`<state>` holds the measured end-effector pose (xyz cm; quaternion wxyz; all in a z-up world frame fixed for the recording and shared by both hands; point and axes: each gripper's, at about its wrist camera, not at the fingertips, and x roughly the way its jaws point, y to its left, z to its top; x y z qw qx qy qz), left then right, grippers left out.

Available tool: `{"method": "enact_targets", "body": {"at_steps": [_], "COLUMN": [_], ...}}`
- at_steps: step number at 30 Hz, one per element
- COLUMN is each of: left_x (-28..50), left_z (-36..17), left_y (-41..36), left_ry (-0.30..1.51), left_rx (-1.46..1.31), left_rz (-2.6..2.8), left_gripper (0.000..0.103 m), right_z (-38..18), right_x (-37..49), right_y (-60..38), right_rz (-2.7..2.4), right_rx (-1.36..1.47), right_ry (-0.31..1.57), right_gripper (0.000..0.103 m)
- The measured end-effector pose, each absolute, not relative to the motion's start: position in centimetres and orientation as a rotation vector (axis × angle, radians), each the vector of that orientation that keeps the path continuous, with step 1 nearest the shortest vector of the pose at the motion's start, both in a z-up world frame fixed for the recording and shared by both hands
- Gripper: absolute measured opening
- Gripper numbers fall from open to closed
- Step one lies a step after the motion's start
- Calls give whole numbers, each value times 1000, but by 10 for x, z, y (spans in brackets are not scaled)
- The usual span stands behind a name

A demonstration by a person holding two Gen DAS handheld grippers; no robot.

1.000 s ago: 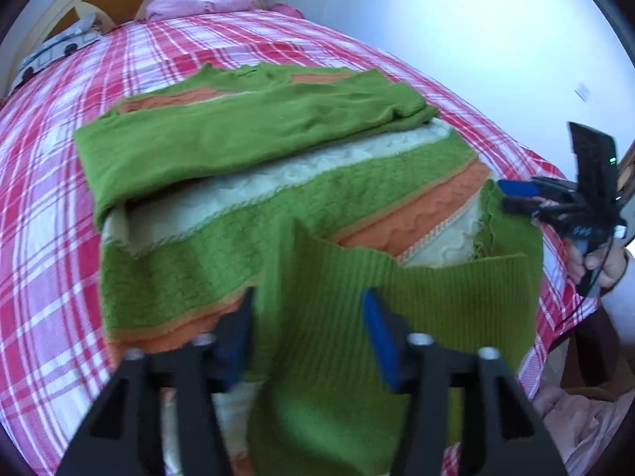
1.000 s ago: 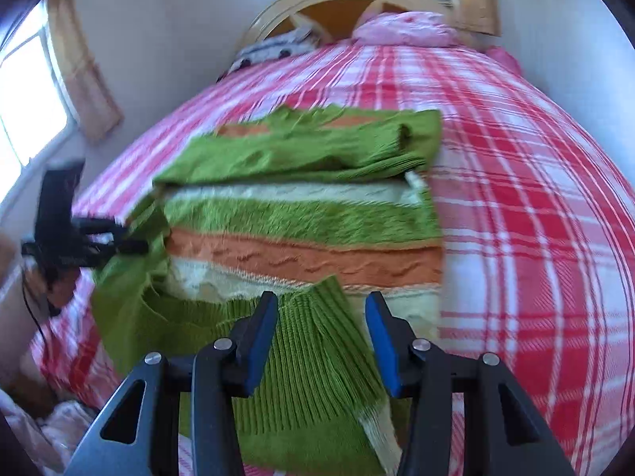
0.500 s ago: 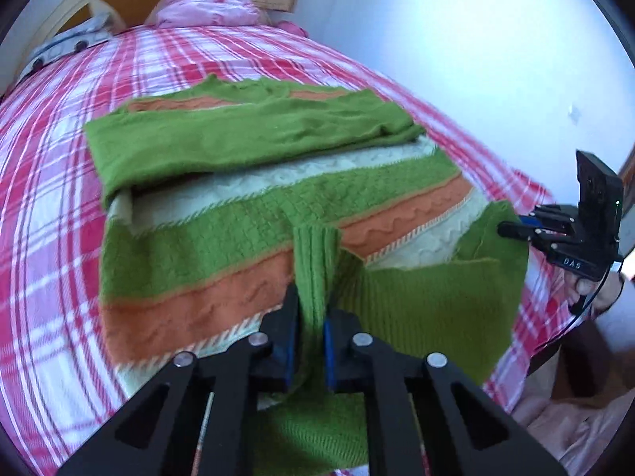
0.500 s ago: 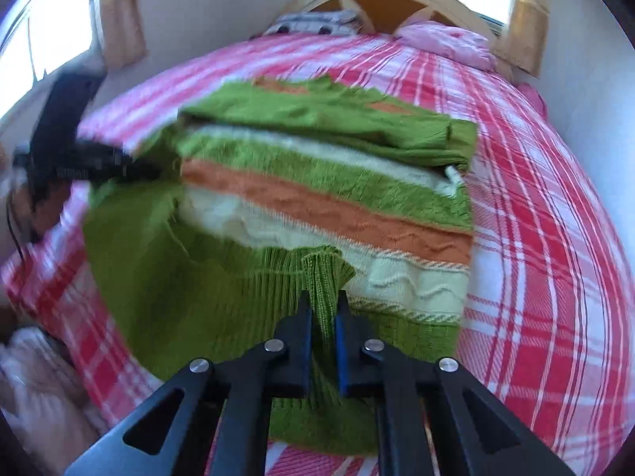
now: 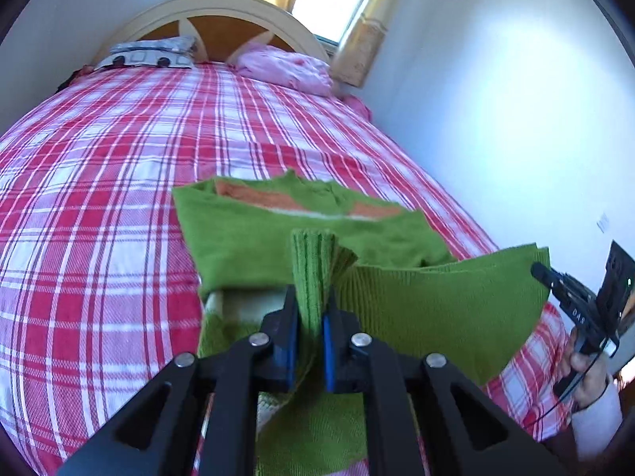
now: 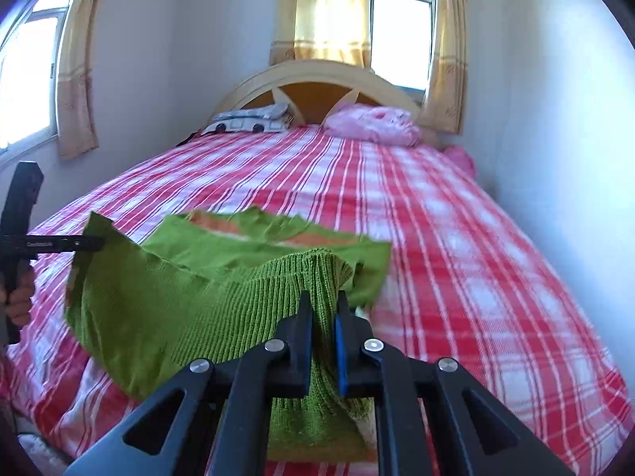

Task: Fold small clothes
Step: 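Lift the hem with both grippers and fold it over the collar, then release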

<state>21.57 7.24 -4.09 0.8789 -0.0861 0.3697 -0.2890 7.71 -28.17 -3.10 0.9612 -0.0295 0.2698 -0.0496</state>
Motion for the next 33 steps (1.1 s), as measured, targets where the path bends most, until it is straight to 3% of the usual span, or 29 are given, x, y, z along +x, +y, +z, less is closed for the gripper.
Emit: {"method": "enact_targets", "body": {"at_steps": [24, 33], "left_x": [331, 398], "left_z": [-47, -44], "left_y": [56, 43], "left_ry": [798, 781], "left_rx": [-229, -227], "left_rz": [-425, -349], "left_gripper": [9, 9], "right_z": [-36, -40], "right_x": [191, 283], "right_y": [-303, -326], "right_rz": [-153, -180], "right_rx": [-143, -154], "right_ry": [555, 559], "right_gripper": [9, 9]}}
